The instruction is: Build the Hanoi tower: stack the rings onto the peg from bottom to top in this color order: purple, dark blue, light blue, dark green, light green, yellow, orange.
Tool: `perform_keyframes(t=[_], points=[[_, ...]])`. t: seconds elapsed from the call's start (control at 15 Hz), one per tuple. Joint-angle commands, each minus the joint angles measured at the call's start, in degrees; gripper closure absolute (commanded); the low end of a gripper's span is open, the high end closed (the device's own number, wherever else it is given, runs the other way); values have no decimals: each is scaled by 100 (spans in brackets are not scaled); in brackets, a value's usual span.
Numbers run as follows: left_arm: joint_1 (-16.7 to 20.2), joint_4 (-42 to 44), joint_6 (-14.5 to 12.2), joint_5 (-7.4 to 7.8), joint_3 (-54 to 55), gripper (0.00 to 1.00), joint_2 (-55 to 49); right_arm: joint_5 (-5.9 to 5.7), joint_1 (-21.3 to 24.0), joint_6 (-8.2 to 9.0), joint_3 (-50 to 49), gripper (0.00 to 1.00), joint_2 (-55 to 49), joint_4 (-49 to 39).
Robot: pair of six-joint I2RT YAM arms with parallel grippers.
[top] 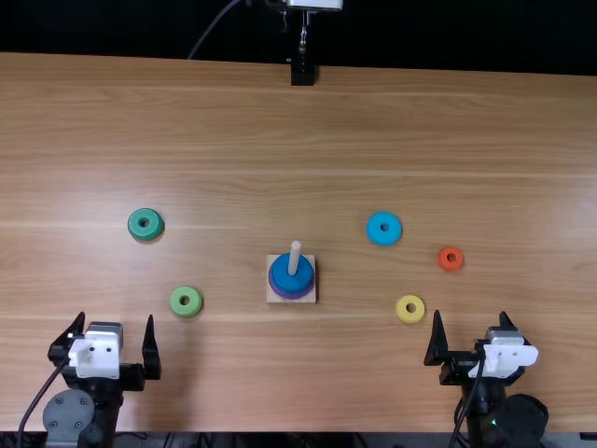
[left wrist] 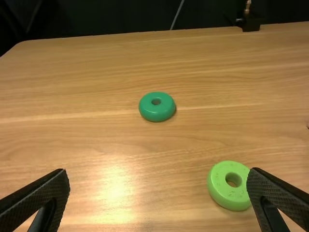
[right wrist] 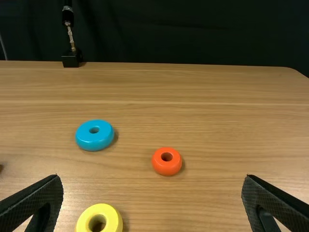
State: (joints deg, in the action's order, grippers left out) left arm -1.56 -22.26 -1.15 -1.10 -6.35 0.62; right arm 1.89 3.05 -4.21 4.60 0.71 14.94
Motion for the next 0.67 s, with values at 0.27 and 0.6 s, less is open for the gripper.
perform_keyframes(t=[0.27, 0.6], points=[[-90, -337, 115, -69, 635, 0, -62, -20, 73, -1, -372, 0, -71, 411], [-81, -337, 104, -69, 635, 0, -62, -20, 73, -1, -372, 0, -71, 411]])
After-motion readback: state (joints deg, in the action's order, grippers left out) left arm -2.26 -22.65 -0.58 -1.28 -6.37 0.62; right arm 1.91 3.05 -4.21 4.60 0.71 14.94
